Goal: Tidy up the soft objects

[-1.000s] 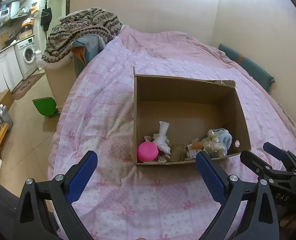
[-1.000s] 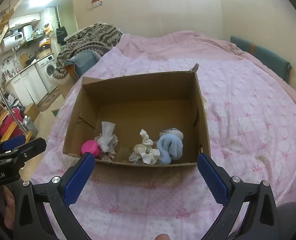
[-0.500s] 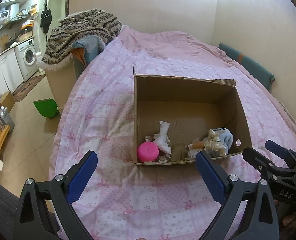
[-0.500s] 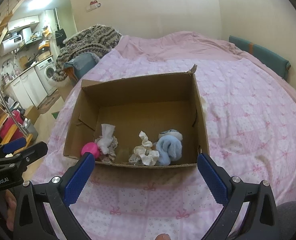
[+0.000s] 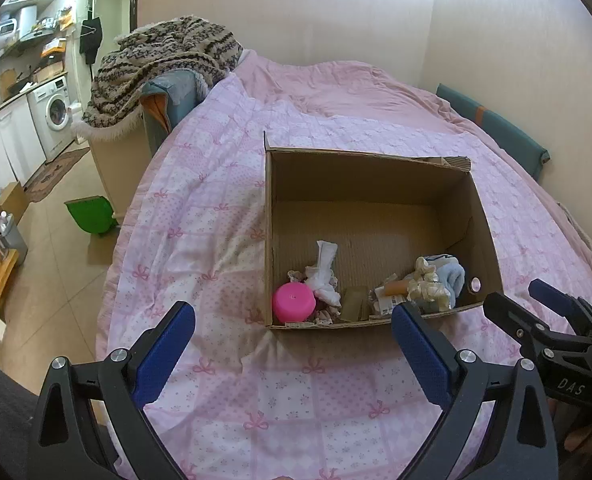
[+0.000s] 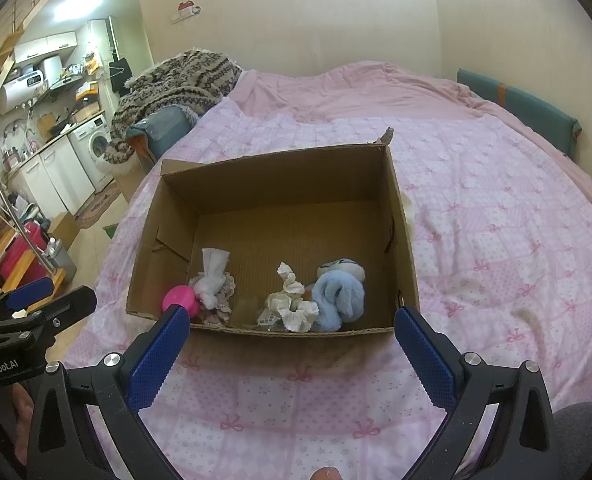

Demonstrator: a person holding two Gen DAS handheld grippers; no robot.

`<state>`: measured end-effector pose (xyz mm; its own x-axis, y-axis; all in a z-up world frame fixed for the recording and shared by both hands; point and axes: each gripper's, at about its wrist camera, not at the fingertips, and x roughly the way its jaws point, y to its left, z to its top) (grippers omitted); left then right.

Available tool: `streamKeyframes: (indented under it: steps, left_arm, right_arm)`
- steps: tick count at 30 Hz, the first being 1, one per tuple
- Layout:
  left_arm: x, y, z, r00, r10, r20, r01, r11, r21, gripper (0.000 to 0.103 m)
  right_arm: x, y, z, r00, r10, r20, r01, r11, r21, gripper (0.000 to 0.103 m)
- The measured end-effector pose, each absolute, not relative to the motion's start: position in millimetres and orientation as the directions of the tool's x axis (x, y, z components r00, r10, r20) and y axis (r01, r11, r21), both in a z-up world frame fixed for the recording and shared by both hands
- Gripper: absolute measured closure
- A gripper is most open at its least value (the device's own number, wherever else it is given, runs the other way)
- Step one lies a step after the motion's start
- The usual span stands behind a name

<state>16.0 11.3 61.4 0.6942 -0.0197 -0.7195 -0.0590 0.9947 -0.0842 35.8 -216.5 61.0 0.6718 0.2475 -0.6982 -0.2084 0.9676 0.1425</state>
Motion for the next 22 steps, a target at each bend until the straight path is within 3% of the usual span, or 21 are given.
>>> streamKeyframes:
  steps: [22]
  left_arm:
    - [17.9, 7.2, 56.3, 0.688, -0.033, -0.725, -0.046, 0.995, -0.090, 0.005]
  right_arm:
    - [33.4, -217.3, 61.5, 0.675, 0.254, -0.693, -0.201, 0.967, 0.159, 0.000]
